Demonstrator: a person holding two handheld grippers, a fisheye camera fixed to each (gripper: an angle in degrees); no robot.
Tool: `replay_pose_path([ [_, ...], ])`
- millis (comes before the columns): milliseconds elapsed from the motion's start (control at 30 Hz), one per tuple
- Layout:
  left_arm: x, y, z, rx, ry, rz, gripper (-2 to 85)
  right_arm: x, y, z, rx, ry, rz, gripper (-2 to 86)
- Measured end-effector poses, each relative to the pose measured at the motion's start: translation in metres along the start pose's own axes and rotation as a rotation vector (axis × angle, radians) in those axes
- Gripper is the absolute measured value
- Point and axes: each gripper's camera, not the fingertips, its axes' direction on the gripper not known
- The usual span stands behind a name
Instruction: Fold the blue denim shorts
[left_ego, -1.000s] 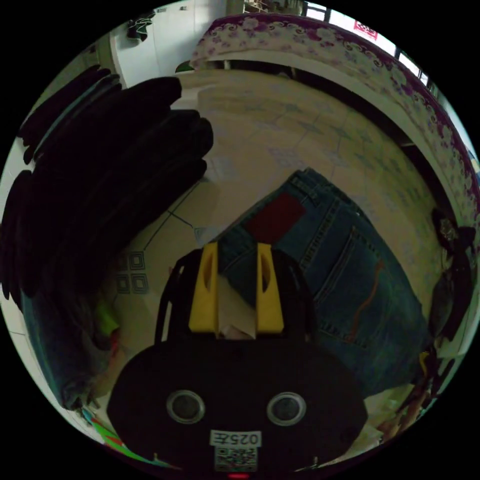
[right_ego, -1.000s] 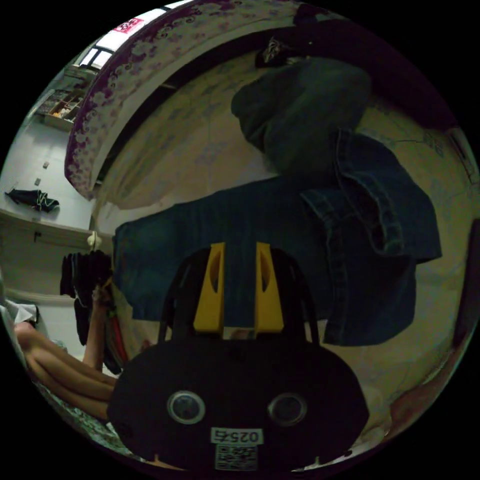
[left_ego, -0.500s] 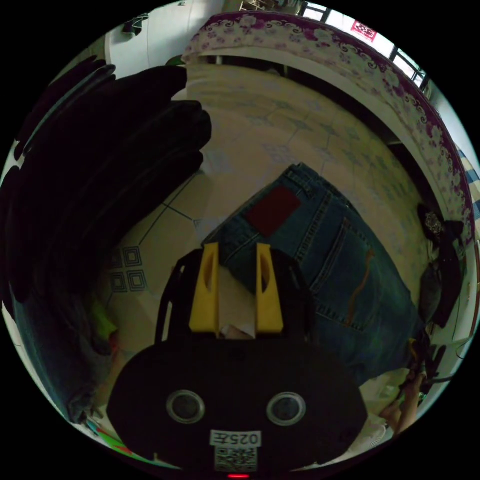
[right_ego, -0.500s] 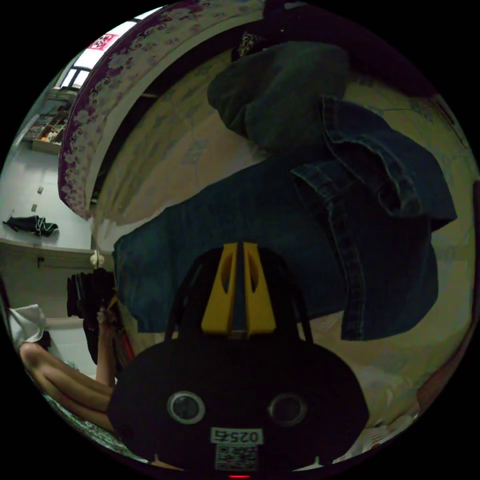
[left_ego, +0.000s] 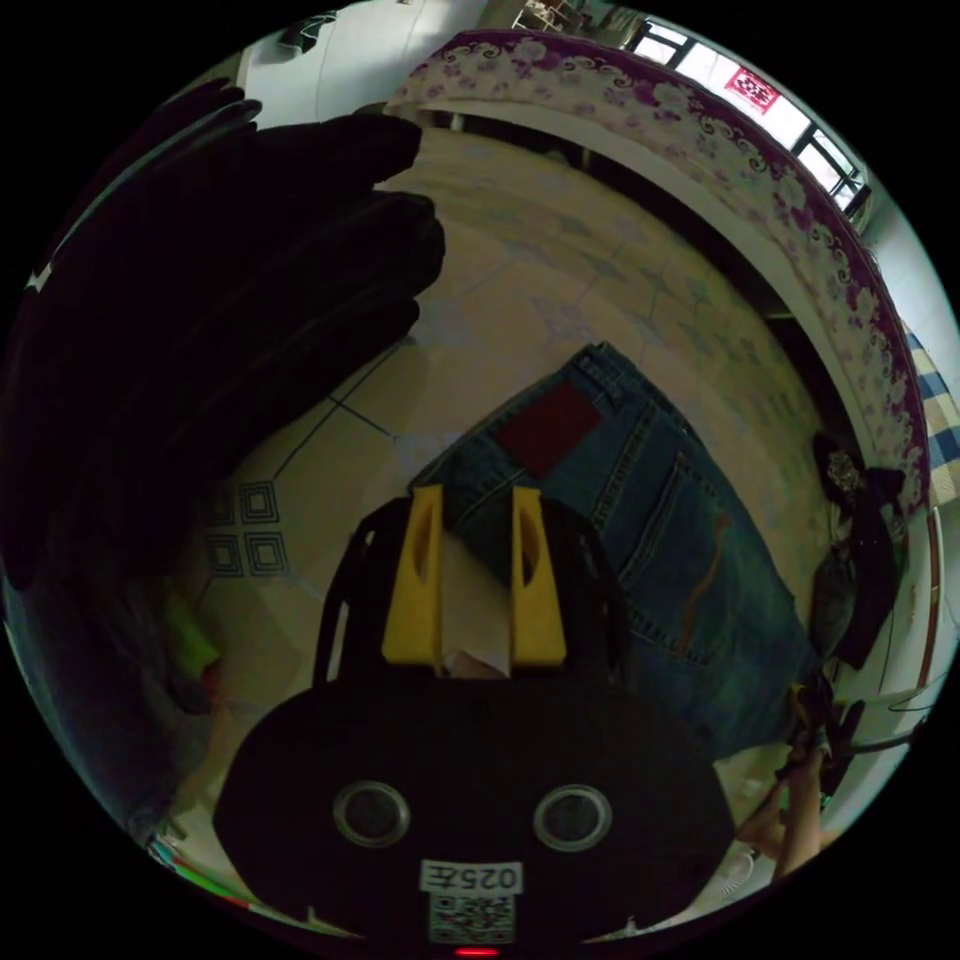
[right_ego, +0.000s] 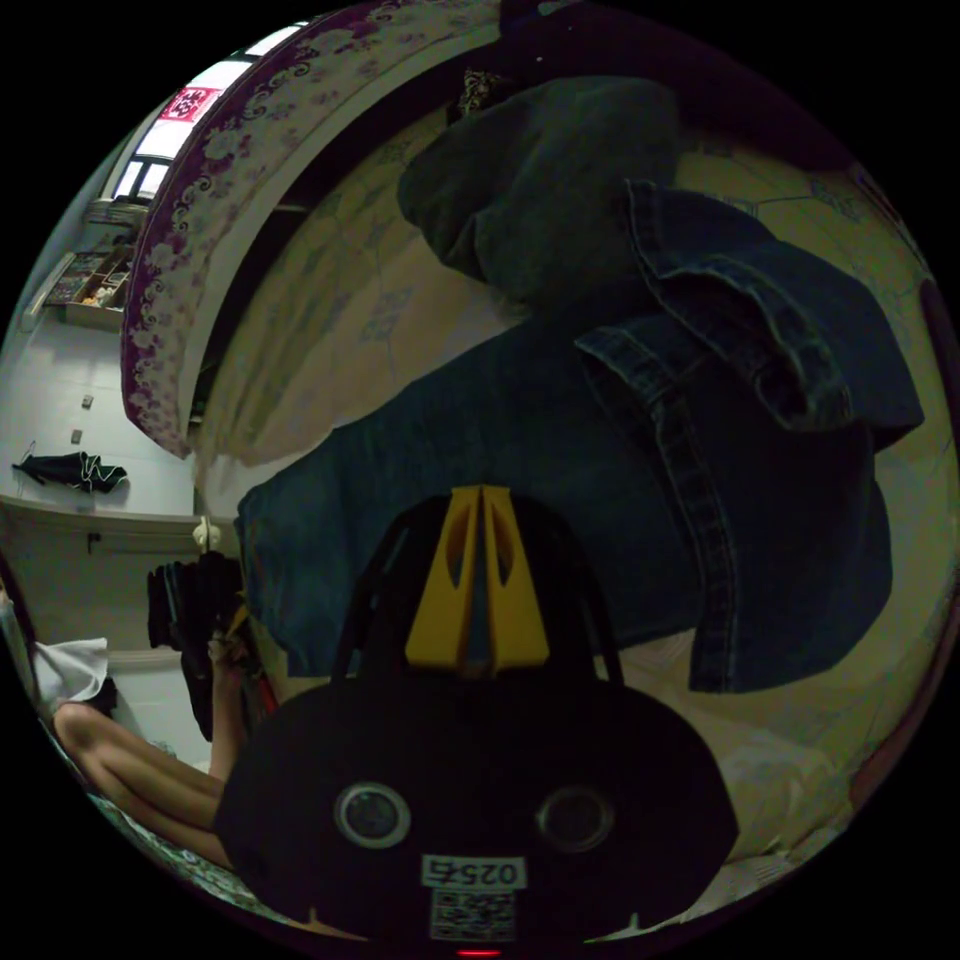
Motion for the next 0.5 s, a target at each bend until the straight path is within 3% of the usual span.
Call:
replay_pose_path([
  [333,-0.009,-0.033,-0.023,0.012,0.029,-0.024,7.8,-0.011,-0.015,0.012,-0.015,0.015,0.035,-0.9],
  [500,-0.016,-0.052,-0.036,0.029,0.053,-0.009,6.9,-0.035,-0.023,0.020,-0.028,0.147,-0.007,-0.9],
])
